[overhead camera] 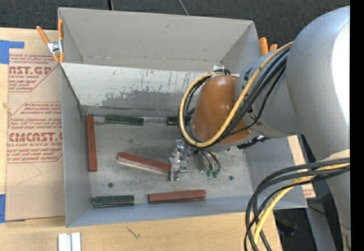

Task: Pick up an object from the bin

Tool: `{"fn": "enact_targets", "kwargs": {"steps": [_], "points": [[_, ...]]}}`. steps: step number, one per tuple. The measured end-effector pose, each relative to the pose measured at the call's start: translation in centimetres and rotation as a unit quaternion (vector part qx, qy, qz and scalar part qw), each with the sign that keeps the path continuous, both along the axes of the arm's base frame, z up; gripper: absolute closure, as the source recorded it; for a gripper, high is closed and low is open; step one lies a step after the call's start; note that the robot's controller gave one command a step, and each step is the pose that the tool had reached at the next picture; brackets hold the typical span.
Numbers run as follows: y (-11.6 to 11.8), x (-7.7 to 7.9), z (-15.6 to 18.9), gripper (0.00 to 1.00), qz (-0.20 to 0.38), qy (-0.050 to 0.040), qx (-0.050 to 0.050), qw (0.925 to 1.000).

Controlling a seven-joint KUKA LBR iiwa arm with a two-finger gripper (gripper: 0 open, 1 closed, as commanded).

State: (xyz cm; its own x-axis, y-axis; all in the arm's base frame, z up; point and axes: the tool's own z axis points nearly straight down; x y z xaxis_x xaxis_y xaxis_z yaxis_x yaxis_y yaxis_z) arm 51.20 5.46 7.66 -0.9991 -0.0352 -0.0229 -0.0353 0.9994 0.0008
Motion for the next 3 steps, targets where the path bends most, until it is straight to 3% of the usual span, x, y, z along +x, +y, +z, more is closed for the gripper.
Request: {"fn": "enact_targets", "kwargs": {"steps": [2, 3], "points": [[-0.1, -0.1, 0.4, 1.0, 0.002, 0.0044, 0.0, 1.0], [-0.1, 0.6, 2.3, 1.0, 0.011, 0.0156, -0.002, 0.9998]]}}
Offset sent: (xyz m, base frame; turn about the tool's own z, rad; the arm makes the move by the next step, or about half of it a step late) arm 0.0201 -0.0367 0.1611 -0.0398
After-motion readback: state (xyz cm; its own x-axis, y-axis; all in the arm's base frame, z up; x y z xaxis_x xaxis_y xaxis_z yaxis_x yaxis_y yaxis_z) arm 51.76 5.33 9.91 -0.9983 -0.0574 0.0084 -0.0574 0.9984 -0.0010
